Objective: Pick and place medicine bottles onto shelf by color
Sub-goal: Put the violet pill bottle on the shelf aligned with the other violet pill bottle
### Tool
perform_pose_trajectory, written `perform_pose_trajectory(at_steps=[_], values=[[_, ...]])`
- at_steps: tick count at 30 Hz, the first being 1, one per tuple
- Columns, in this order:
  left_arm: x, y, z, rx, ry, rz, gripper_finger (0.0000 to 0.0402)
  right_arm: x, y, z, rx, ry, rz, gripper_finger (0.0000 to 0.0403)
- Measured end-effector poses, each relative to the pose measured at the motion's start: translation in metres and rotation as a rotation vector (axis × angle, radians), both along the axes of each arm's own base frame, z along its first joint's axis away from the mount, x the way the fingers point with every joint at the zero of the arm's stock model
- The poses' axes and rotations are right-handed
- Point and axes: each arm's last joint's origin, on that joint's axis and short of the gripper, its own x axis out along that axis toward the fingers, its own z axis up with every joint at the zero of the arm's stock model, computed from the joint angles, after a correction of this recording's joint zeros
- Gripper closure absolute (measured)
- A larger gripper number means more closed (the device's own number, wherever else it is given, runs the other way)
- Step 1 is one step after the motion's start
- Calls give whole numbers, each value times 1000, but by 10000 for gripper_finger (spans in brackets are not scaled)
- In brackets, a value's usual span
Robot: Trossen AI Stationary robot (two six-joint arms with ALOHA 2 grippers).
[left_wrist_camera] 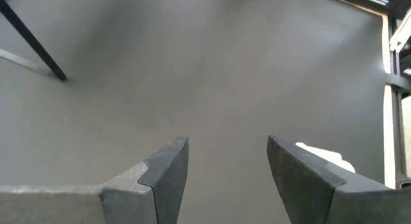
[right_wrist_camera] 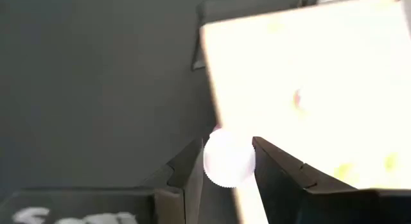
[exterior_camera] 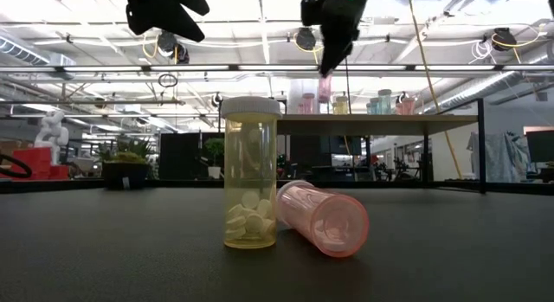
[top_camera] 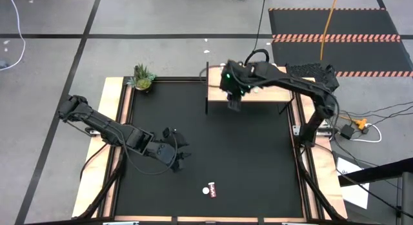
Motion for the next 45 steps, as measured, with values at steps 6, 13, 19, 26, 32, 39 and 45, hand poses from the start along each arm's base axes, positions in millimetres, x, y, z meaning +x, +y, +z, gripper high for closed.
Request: perform_pose_trajectory(at_steps=[6,13,19,26,32,39,45], values=[[-2,-4,0,-38,-2,22,190,14,-28,-2,-33,25,27,288],[-2,-4,0,-47,-2,30,190,20,-48,-19,-30,64,25,287],[-2,-4,0,-45,-2,29,190,19,-53,-17,-28,39,19,287],[-2,-3,0,-44,-1,30,190,17,-54,-17,8,33,20,287],[-2,-3,0,-45,-1,30,190,17,-52,-18,38,23,15,287],[-2,-3,0,-47,-1,33,190,17,-52,-18,37,21,15,284],[-2,-3,0,-48,-2,33,190,17,-52,-18,42,27,12,253]])
